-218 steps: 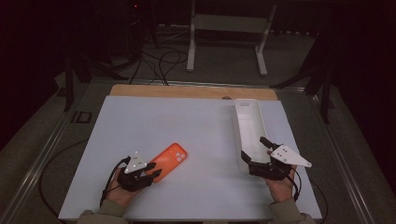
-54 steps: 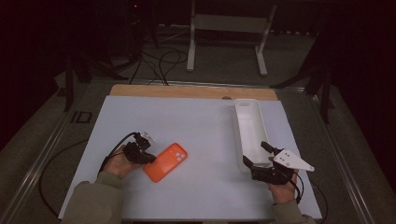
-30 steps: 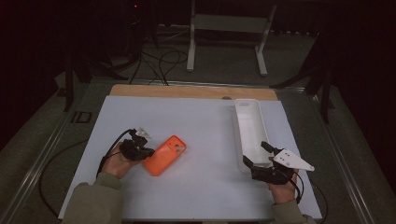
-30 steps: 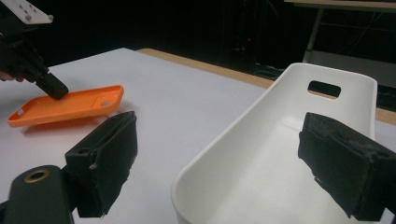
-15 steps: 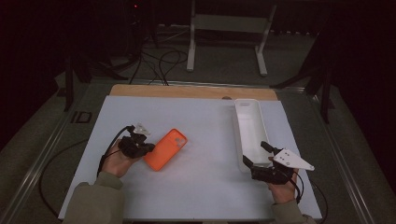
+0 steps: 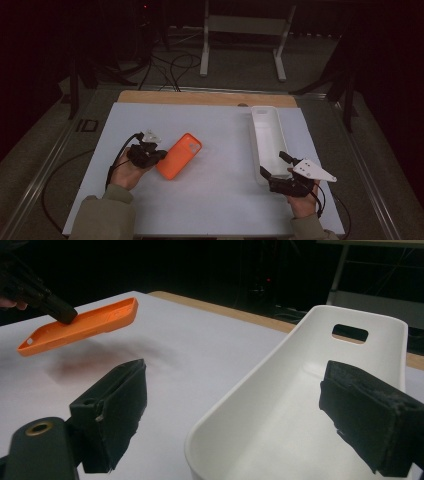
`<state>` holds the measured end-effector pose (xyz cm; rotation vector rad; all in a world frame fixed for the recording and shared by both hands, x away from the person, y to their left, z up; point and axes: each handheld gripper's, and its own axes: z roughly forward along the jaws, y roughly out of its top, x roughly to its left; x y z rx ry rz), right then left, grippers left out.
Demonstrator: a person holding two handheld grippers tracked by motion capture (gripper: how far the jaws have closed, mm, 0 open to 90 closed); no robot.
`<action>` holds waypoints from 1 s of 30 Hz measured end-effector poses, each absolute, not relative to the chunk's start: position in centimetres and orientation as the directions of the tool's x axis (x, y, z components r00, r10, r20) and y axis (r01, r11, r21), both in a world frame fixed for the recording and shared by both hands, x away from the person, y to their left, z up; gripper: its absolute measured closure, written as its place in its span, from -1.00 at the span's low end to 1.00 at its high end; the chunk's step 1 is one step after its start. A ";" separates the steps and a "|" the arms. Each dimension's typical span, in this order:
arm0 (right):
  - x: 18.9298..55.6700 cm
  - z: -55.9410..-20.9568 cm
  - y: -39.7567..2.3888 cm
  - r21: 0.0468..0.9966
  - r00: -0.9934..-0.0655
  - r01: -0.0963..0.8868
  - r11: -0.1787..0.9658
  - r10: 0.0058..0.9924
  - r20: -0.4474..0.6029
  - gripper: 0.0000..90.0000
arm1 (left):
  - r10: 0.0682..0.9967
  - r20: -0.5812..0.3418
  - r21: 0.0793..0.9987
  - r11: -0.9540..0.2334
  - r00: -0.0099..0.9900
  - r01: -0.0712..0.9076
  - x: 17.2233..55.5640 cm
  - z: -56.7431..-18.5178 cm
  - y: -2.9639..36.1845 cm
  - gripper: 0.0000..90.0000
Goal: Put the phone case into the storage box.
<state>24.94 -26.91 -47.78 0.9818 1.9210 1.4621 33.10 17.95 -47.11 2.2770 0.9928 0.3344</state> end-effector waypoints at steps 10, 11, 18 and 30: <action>25.0 -47.7 -26.8 0.961 -0.593 0.234 0.150 0.805 0.019 -0.75 | 0.736 0.000 0.663 -0.507 0.677 0.551 32.9 -46.4 17.6 0.99; 25.0 -47.7 -26.8 0.960 -0.594 0.235 0.149 0.804 0.020 -0.75 | 0.736 0.000 0.665 -0.506 0.677 0.549 32.9 -46.3 17.6 0.99; 25.1 -47.6 -26.8 0.958 -0.591 0.242 0.152 0.807 0.021 -0.75 | 0.743 0.013 0.684 -0.495 0.669 0.536 32.8 -45.9 17.2 0.99; 25.3 -47.5 -26.6 0.955 -0.593 0.255 0.151 0.805 0.030 -0.75 | 0.744 0.027 0.708 -0.486 0.668 0.513 32.5 -45.3 16.8 0.99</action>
